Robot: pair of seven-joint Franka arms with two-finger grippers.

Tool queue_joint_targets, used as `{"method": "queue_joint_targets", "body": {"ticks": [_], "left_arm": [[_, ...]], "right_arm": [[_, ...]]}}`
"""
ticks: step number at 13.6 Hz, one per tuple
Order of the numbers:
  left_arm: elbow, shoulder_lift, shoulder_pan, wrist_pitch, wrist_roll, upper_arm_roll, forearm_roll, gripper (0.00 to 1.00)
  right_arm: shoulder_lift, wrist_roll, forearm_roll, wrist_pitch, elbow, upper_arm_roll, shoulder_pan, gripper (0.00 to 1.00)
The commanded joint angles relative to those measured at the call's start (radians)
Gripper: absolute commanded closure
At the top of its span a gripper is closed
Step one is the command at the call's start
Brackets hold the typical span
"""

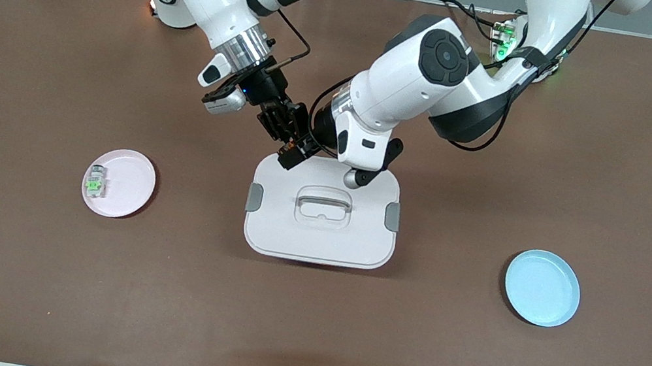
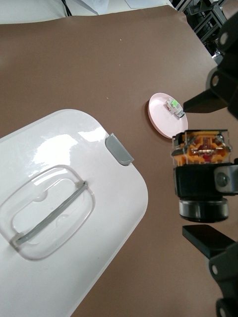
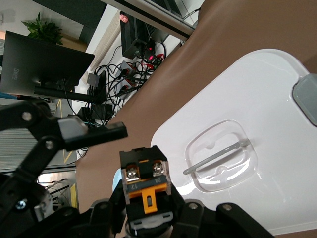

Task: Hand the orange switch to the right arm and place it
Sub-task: 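Close the right gripper on the switch held by the left gripper, then open the left gripper and withdraw it while the right gripper carries the switch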

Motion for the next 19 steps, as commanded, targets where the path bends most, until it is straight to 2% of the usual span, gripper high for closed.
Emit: {"method": "queue_joint_targets", "body": {"ticks": [1, 7, 12, 15, 18, 19], "left_arm": [[0.023, -0.001, -0.008, -0.002, -0.008, 0.019, 0.029, 0.0], [0.023, -0.076, 0.003, -0.085, -0.001, 0.135, 0.07, 0.0], [0.021, -0.145, 0.012, -0.198, 0.163, 0.249, 0.108, 0.0], [0.014, -0.163, 0.094, -0.256, 0.278, 0.254, 0.119, 0.0], [0.009, -0.172, 0.156, -0.354, 0.413, 0.254, 0.222, 0.0], [0.009, -0.177, 0.173, -0.391, 0.465, 0.252, 0.257, 0.0]], "right_arm": [[0.02, 0.002, 0.028, 0.006, 0.03, -0.009, 0.022, 1.0], [0.029, -0.078, 0.016, -0.014, 0.034, -0.01, 0.018, 1.0], [0.029, -0.223, 0.011, -0.161, 0.046, -0.016, 0.002, 1.0], [0.032, -0.305, 0.009, -0.258, 0.048, -0.018, -0.045, 1.0], [0.028, -0.404, 0.002, -0.367, 0.048, -0.019, -0.125, 1.0], [0.026, -0.431, -0.027, -0.408, 0.048, -0.021, -0.158, 1.0]]}}
